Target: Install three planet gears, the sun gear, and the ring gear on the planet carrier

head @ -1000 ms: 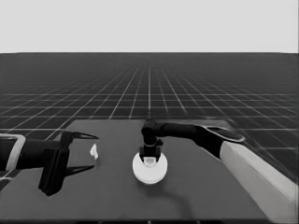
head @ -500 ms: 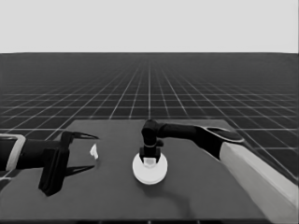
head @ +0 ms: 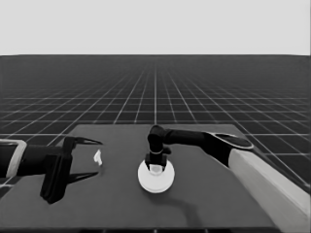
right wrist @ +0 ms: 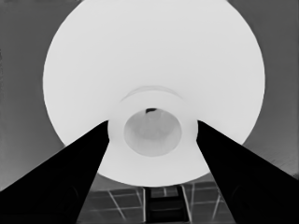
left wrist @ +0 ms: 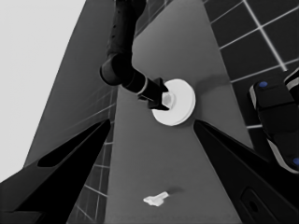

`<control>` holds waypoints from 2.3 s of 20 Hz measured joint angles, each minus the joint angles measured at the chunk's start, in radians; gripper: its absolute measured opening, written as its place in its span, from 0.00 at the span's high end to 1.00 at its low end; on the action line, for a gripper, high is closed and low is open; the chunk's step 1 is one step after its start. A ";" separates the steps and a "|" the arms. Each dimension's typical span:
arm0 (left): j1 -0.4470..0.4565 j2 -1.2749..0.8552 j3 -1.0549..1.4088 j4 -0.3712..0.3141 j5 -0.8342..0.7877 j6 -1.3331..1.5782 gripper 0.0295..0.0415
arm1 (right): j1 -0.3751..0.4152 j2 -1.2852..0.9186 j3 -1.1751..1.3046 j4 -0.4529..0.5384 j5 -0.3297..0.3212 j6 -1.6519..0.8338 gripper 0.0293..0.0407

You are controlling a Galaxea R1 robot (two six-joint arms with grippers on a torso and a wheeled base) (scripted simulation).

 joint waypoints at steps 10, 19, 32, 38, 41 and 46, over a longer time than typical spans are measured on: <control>0.000 0.000 0.000 0.000 0.000 0.000 0.25 | 0.000 0.000 0.000 0.000 0.000 0.087 0.51; 0.000 0.000 0.000 0.000 0.000 0.000 0.25 | 0.000 0.000 0.000 0.000 0.000 0.166 0.51; 0.000 0.000 0.000 0.000 0.000 0.000 0.25 | 0.000 0.000 0.000 0.000 0.000 0.279 0.51; 0.000 0.000 0.000 0.000 0.000 0.000 0.25 | 0.000 0.000 0.000 0.000 0.000 0.332 0.51; 0.000 0.000 0.000 0.000 0.000 0.000 0.25 | 0.000 0.000 0.000 0.000 0.000 0.358 0.51; 0.000 0.000 0.000 0.000 0.000 0.000 0.25 | 0.001 0.000 0.000 0.000 0.000 0.392 0.22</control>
